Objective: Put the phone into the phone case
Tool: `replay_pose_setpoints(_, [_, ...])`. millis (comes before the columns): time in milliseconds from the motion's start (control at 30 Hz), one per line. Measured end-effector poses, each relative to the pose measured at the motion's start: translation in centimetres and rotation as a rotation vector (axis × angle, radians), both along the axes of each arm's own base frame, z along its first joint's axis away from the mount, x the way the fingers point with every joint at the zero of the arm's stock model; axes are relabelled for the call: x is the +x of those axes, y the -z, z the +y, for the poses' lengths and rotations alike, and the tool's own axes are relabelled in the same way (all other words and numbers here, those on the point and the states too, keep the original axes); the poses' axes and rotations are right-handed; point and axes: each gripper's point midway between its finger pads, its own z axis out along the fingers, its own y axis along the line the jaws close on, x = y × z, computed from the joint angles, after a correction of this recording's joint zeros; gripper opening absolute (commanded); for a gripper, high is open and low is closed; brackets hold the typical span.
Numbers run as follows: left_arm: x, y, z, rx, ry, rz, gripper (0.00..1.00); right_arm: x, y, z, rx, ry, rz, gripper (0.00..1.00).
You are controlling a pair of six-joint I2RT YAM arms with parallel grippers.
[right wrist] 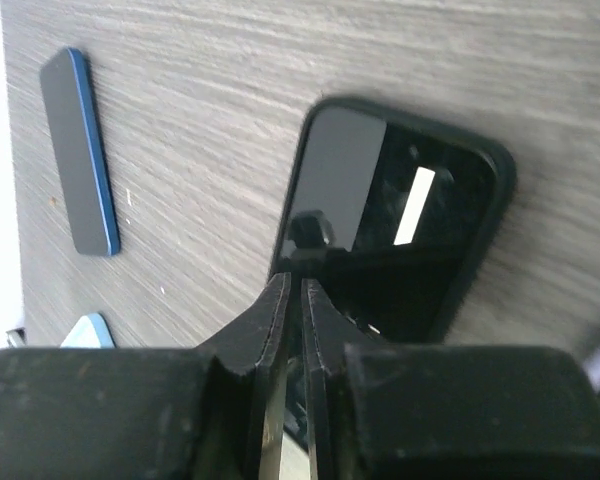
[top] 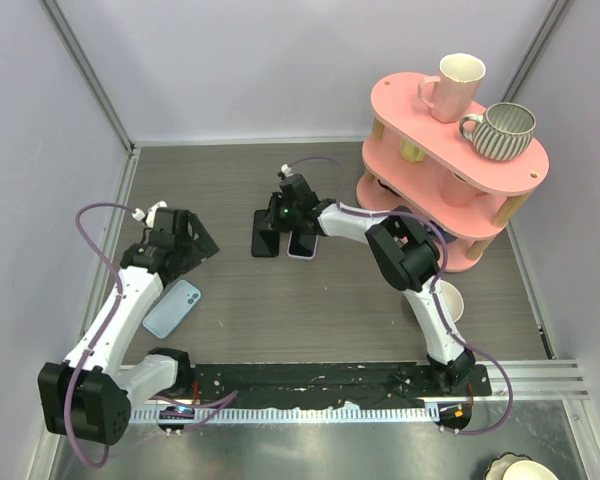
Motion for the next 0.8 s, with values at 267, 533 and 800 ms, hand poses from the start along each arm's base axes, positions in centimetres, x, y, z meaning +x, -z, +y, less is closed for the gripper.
replay_pose_setpoints(267, [0.6, 0.7, 0.4, -0.092, -0.045, 0.033, 1.00, -0.8, -3.9, -7.1, -0.233, 0.098, -0.118, 0.13])
replay_pose_setpoints(533, [0.8, 0.7, -0.2, -0.117, -0.013, 0.025, 1.00, 2.8, -4.6, -14.3, -0.415, 0.189, -0.210, 0.07])
replay_pose_setpoints(800, [0.7, 0.2, -0.3, -0.112, 0.009, 0.006, 1.00, 3.8, -0.2, -15.0, -0.529, 0.170, -0.164, 0.01])
